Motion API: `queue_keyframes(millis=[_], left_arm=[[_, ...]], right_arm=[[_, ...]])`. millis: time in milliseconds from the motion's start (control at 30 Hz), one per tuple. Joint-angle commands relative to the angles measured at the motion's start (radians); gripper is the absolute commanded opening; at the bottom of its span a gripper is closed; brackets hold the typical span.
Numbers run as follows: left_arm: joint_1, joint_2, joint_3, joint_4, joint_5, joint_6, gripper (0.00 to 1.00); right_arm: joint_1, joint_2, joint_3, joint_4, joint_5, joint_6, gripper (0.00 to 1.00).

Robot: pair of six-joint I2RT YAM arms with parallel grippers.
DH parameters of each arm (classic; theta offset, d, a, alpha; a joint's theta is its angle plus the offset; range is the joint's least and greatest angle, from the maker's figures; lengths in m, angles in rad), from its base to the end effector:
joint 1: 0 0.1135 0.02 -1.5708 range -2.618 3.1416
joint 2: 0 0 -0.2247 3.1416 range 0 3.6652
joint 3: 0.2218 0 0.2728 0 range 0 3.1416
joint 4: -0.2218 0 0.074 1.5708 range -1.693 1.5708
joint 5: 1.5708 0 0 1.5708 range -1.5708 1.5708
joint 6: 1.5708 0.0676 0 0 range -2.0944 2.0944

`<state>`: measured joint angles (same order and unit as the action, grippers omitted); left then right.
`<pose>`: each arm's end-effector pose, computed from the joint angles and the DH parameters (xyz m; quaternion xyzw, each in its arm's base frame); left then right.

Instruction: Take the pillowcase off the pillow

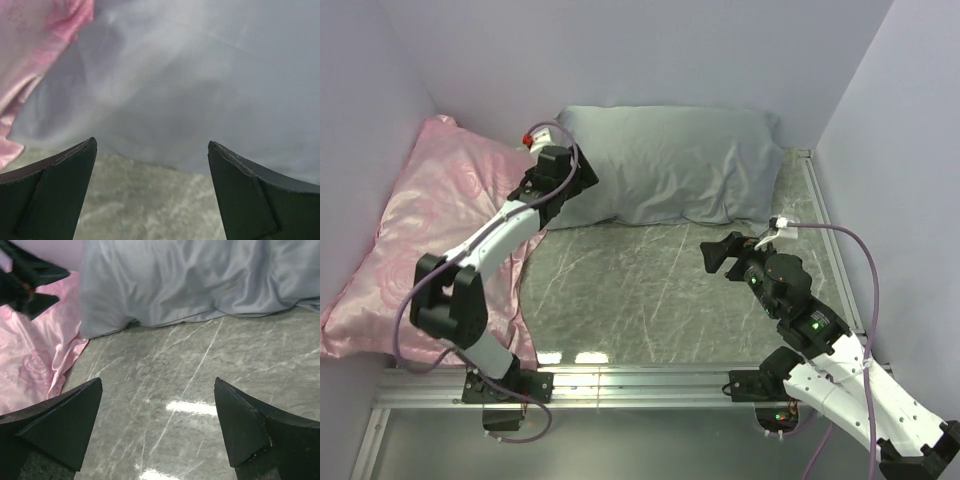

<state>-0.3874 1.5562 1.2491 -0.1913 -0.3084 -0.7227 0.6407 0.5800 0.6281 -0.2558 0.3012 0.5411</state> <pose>0.3875 -0.1359 0.2488 -0.2191 0.8245 -0.1538 0.4986 0.1968 0.1217 0.2808 0.0562 0.7716 0.2502 0.5822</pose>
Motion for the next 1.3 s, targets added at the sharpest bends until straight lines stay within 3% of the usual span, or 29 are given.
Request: queue_keyframes(millis=[0,200,400,433,467,567,600,700,900,1033,1267], left_arm=[[0.033,0.079,0.097,0.085,0.055,0.049,0.99],[0.044,0.248,0.19,0.102,0.167,0.08,0.99],[0.044,0.364,0.268,0.08,0.177,0.075,0.99],[0.044,0.376,0.282,0.07,0.17,0.077,0.96],[0.044,0.393,0.302,0.063,0.167,0.075,0.91],[0.044,0.398,0.317,0.044,0.161,0.069,0.62],[0.044,0.395,0.317,0.035,0.157,0.069,0.4],[0.044,0.377,0.326,-0.019,0.158,0.069,0.0],[0.021,0.237,0.244,-0.099,0.152,0.072,0.0],[-0.004,0.069,0.109,-0.114,0.166,0.062,0.0],[-0.036,-0.14,-0.054,-0.142,0.19,0.031,0.0]], right_arm=[[-0.004,-0.008,0.024,0.015,-0.036,-0.007,1.0],[-0.004,0.017,0.016,0.044,-0.039,-0.007,1.0],[-0.004,0.101,0.039,0.101,-0.05,0.003,1.0],[-0.004,0.115,0.051,0.105,-0.044,0.005,1.0],[-0.004,0.13,0.059,0.118,-0.043,0.006,1.0],[-0.006,0.202,0.107,0.136,-0.016,0.005,1.0],[-0.006,0.248,0.123,0.138,-0.002,0.005,1.0],[-0.009,0.348,0.206,0.141,0.036,-0.003,1.0],[-0.09,0.483,0.331,0.128,0.043,0.011,1.0],[-0.177,0.537,0.366,0.121,0.015,0.033,1.0],[-0.369,0.626,0.317,0.211,-0.125,0.074,1.0]])
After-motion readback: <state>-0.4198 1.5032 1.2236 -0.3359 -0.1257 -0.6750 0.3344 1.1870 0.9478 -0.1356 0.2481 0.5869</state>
